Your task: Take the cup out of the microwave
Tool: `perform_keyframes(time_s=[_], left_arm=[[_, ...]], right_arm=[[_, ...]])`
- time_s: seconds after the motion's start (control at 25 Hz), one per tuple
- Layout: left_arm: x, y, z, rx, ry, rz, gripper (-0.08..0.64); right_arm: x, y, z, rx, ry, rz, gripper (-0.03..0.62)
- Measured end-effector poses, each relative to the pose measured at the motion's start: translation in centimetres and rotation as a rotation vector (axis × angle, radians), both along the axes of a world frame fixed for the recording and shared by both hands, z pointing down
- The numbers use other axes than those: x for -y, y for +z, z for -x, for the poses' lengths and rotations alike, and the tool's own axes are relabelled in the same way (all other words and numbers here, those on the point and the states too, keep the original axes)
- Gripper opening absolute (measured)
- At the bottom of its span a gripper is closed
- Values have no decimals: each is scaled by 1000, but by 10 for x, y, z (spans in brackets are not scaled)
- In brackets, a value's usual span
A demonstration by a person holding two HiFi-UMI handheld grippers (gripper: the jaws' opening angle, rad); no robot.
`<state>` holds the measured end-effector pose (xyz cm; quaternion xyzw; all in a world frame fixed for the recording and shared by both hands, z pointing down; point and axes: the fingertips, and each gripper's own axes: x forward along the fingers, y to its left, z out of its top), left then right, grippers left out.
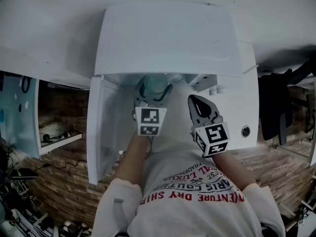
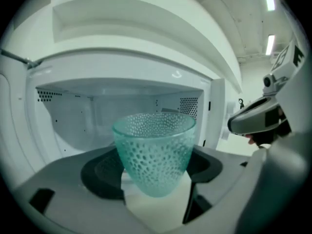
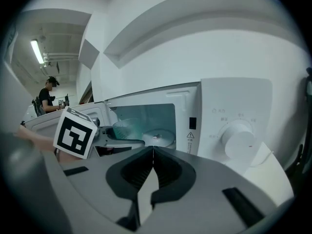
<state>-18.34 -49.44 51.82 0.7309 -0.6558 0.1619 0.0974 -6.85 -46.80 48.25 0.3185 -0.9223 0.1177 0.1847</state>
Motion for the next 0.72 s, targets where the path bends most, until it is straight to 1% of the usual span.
perform_keyframes(time_s=[0.08,0.24,0.44,0.56,0.72], left_arm=[[-15,-6,-5,-3,3,-12,371],[-41,-21,-15,-38,-3,-24,371],[-65,-44,-24,-65,-8,-4,371],[-72,-69,-25,-81,-11,-36,371],[-75,-104,-27,-65,-7,-104,371]], right_arm=[[-6,-2,-2,9,3,-3,12],[-13,-10,-5,31,5,-21,12],[-17,-24,-4,66,-8,-51,12],[-19,-39,-5,85,-17,-90,12],[-19,-63,-6,105,-21,-184,12]])
